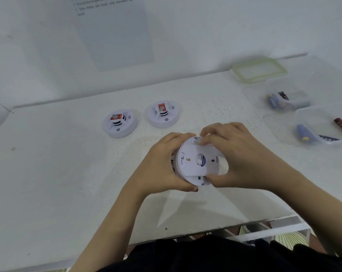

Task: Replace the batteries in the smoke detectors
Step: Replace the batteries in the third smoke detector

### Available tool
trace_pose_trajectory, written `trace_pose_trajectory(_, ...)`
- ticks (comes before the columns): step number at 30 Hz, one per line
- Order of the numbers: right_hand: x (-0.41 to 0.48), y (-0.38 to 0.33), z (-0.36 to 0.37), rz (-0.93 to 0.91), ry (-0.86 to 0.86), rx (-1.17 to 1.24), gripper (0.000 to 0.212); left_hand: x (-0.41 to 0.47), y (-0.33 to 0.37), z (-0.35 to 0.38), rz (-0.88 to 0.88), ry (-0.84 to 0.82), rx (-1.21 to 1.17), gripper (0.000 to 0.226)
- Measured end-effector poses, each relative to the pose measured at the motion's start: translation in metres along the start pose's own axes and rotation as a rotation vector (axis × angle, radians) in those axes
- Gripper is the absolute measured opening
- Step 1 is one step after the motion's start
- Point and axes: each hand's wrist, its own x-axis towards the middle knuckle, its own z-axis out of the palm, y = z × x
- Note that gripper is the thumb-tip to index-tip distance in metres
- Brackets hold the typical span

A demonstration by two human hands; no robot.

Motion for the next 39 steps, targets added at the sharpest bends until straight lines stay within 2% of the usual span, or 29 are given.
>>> trace_pose_trajectory(5, 0.002, -0.002, 0.005, -0.021, -0.003, -0.054, 0.063, 0.001, -0.003, 0.0, 0.004, -0.007, 0.017, 0.095)
trace_pose_trajectory(9, -0.002, -0.001, 0.007, -0.019, 0.074, 0.046, 0.062, -0.001, -0.007, -0.001, -0.009, 0.035, -0.035, 0.094)
trace_pose_trajectory(12, -0.013, 0.0, 0.009, 0.024, 0.108, 0.135, 0.06, -0.002, -0.01, -0.006, -0.025, 0.128, -0.05, 0.091)
trace_pose_trajectory(17, -0.042, 0.007, 0.028, 0.09, 0.021, 0.124, 0.057, -0.006, -0.025, -0.017, -0.111, 0.287, -0.079, 0.098)
trace_pose_trajectory(22, -0.057, 0.014, 0.045, 0.126, -0.084, 0.108, 0.054, -0.002, -0.027, -0.017, -0.121, 0.29, -0.084, 0.103)
trace_pose_trajectory(24, -0.056, 0.015, 0.045, 0.126, -0.034, 0.17, 0.053, 0.002, -0.021, -0.013, -0.104, 0.269, -0.09, 0.102)
trace_pose_trajectory(28, -0.041, 0.011, 0.03, 0.283, 0.197, 0.665, 0.045, 0.014, -0.008, 0.001, -0.045, 0.219, -0.15, 0.1)
trace_pose_trajectory(30, -0.033, 0.011, 0.022, 0.32, 0.273, 0.833, 0.046, 0.021, 0.0, 0.01, -0.021, 0.203, -0.207, 0.099)
trace_pose_trajectory(32, -0.031, 0.015, 0.013, 0.318, 0.331, 0.795, 0.047, 0.028, 0.01, 0.018, 0.001, 0.202, -0.216, 0.097)
trace_pose_trajectory(36, -0.036, 0.026, 0.004, 0.313, 0.391, 0.554, 0.042, 0.043, 0.025, 0.029, 0.029, 0.212, -0.149, 0.092)
trace_pose_trajectory(39, -0.044, 0.041, 0.001, 0.341, 0.405, 0.518, 0.039, 0.054, 0.029, 0.043, 0.045, 0.189, -0.083, 0.094)
